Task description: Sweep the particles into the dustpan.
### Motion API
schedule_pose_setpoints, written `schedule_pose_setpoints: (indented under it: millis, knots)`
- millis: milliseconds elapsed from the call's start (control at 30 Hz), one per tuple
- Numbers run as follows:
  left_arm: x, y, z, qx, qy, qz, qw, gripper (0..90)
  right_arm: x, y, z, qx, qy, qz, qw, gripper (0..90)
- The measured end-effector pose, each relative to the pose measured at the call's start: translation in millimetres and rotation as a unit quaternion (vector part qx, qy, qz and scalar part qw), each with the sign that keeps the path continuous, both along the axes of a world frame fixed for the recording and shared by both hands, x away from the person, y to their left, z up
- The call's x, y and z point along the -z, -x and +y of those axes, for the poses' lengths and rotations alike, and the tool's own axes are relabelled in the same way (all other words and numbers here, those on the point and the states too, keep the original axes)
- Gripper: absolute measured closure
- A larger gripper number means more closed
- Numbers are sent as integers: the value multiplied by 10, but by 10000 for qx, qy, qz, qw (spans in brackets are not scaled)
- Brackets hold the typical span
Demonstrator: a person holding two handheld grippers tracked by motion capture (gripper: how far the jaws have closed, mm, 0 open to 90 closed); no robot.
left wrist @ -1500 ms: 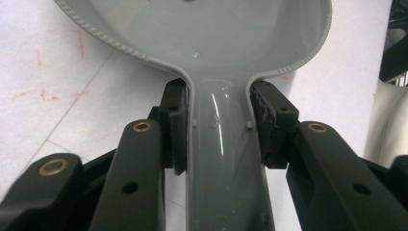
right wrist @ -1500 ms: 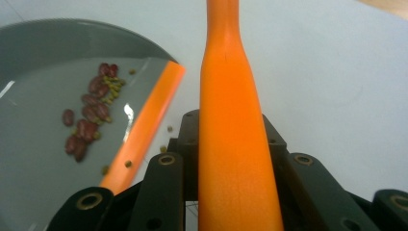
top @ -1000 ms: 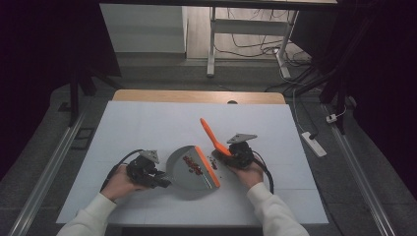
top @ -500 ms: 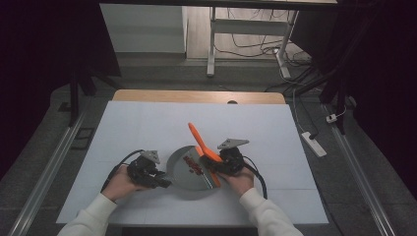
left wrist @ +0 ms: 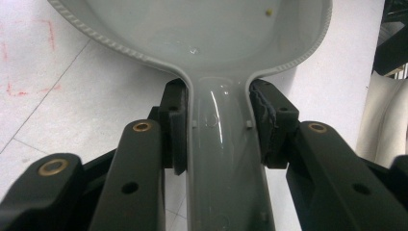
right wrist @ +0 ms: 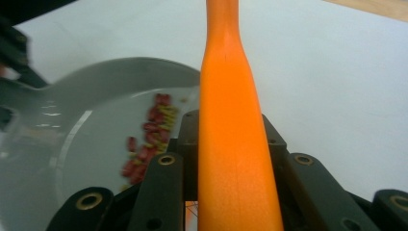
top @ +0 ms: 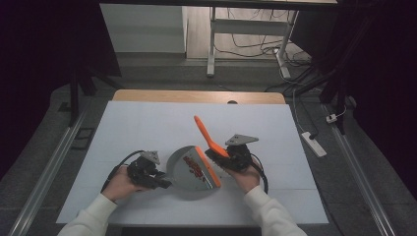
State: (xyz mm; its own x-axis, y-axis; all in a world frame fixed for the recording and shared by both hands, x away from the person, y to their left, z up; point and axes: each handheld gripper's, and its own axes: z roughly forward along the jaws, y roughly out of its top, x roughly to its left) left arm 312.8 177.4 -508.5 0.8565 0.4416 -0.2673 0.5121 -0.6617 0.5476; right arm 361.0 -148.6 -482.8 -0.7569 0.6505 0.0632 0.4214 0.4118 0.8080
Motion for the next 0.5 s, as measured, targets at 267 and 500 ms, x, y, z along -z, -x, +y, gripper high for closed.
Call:
schedule_pose_setpoints:
  millis: [267,500]
  knots:
    - [19,19,-4,2,-19,12,10000,612,116,-77,-136,376,378,61,9986,707]
    - [23,57,-18,43,-83,14,10000,610,232,5,-221,508,315,282,9978,707]
